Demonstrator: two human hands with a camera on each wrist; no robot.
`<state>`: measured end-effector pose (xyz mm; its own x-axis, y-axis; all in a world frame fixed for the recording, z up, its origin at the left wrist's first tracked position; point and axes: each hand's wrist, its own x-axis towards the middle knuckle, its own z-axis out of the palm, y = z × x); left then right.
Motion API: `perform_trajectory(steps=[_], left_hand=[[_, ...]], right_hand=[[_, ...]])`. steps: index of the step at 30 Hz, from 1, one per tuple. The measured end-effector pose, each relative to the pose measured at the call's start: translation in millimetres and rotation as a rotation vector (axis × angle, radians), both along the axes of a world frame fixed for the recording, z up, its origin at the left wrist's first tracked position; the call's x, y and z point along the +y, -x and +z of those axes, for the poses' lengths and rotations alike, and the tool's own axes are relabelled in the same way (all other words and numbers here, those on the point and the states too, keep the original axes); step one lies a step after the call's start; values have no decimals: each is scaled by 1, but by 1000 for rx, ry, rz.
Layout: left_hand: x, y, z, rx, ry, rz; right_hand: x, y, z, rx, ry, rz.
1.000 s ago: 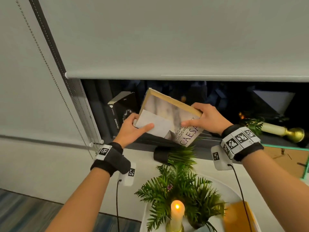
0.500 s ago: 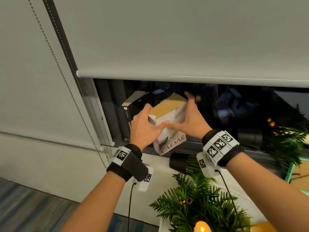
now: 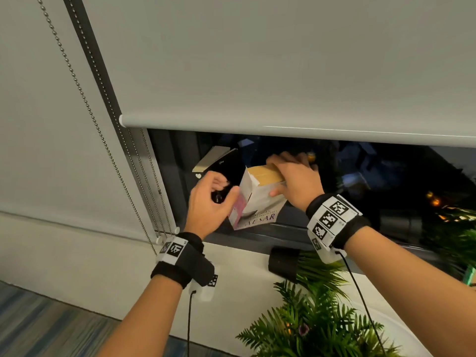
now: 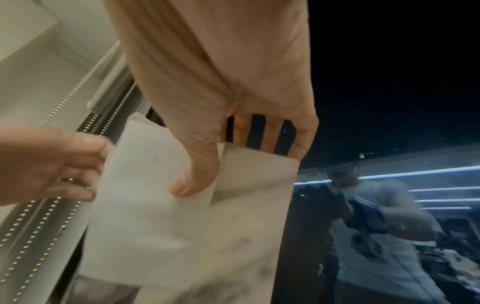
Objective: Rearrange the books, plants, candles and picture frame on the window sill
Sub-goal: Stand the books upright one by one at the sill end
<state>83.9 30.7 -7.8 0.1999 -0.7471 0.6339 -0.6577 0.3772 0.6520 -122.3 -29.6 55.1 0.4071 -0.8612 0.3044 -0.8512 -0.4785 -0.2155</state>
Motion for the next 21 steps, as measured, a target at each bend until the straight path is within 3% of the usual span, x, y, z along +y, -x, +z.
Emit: perform_trajectory(steps=[2, 5, 12, 21], left_hand=[[-7, -17, -12, 9, 79, 214], [-20, -33, -28, 45, -42, 376], [-40, -29, -59, 71, -344, 367], [-38, -14, -65, 43, -293, 403]], right_hand=[[-6, 1, -2, 14, 55, -21], [-18, 1, -5, 39, 96, -28], [-40, -7, -16, 142, 109, -16], [-58, -22, -12, 74, -26, 68]])
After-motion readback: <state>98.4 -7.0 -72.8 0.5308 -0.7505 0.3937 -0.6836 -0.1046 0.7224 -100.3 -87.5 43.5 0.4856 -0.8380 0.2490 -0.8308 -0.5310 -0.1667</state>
